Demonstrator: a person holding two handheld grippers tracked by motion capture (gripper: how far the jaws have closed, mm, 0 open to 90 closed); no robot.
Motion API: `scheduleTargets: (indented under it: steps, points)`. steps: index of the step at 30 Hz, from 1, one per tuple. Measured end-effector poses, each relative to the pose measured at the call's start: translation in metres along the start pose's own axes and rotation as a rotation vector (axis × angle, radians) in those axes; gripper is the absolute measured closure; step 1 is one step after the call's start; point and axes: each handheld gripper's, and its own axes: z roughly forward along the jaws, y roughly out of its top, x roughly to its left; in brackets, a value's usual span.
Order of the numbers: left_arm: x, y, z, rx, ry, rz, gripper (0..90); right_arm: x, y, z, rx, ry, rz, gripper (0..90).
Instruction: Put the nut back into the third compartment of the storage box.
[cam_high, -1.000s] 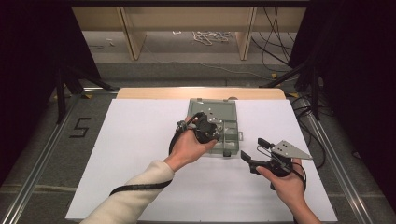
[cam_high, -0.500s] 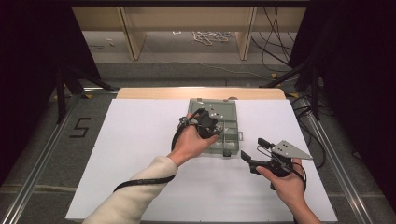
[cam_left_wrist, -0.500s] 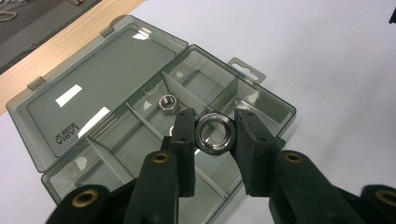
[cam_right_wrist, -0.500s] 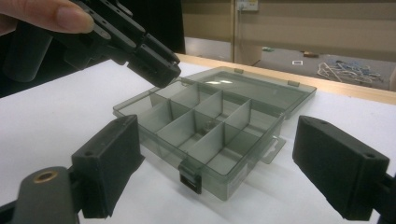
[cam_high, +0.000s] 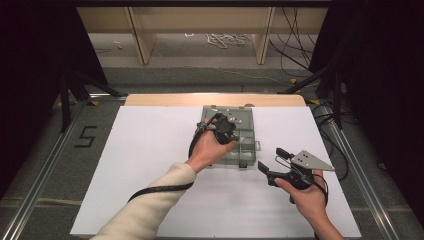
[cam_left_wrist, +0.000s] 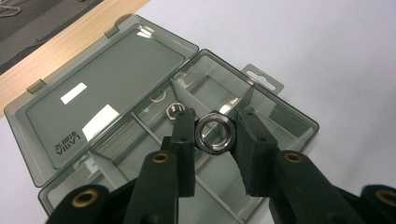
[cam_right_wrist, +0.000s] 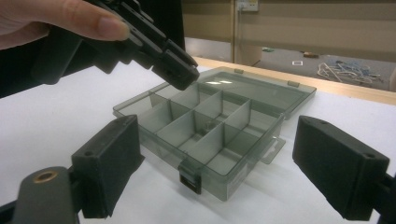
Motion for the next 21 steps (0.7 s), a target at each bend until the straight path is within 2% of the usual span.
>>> scheduleTargets:
  steps: [14, 15, 21]
  points:
    - [0.008, 0.002, 0.014, 0.003, 0.029, -0.001, 70.2, 0.000, 0.000, -0.001, 0.007, 0.002, -0.002, 16.0]
    - [0.009, 0.003, 0.016, 0.010, 0.028, 0.012, 70.2, 0.000, 0.000, 0.000, -0.001, 0.001, 0.000, 16.0]
    - [0.009, 0.005, 0.022, 0.006, 0.030, 0.009, 70.2, -0.001, 0.000, -0.001, 0.004, -0.007, -0.006, 16.0]
